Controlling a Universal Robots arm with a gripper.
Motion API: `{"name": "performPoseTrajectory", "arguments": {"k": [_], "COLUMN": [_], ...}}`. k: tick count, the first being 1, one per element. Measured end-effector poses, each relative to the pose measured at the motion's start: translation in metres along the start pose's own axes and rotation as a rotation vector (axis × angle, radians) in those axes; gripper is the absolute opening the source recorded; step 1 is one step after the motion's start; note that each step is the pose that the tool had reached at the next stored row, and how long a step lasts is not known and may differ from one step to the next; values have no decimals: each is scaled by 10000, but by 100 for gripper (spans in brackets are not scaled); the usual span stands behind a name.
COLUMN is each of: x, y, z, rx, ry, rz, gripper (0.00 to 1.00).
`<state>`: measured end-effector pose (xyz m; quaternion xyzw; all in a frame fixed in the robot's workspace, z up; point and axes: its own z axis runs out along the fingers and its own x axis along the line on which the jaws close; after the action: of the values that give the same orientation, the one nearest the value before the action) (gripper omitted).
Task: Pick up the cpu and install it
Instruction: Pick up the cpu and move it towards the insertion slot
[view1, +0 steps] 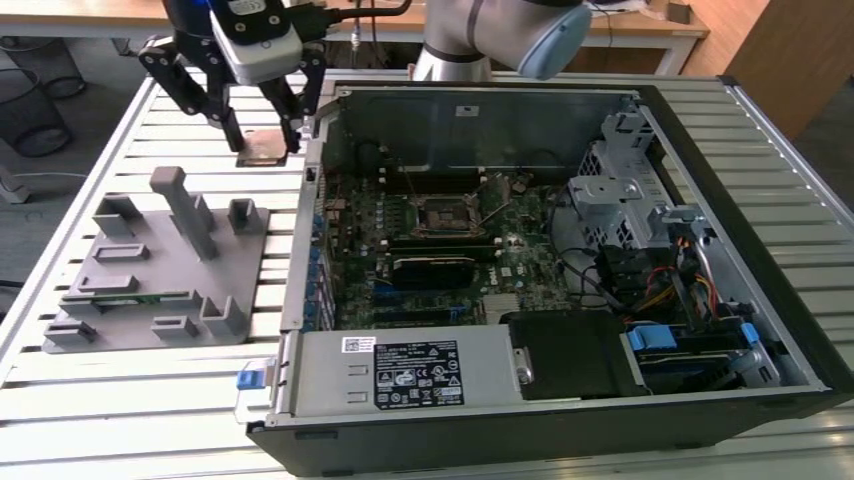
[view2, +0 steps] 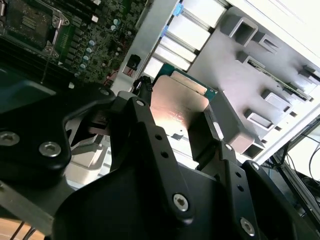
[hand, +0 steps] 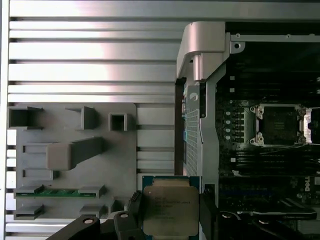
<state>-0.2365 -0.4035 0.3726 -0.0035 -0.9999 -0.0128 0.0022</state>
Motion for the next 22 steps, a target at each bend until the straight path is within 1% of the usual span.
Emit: {"name": "performPoseTrajectory", "arguments": {"k": [9, 14, 22], "x": [-160, -263, -450], "y": [1, 2, 3], "z": [1, 2, 2], "rx": [0, 0, 0], "ry": [-1, 0, -1], "rz": [27, 29, 31], "gripper": [54, 54, 54]}}
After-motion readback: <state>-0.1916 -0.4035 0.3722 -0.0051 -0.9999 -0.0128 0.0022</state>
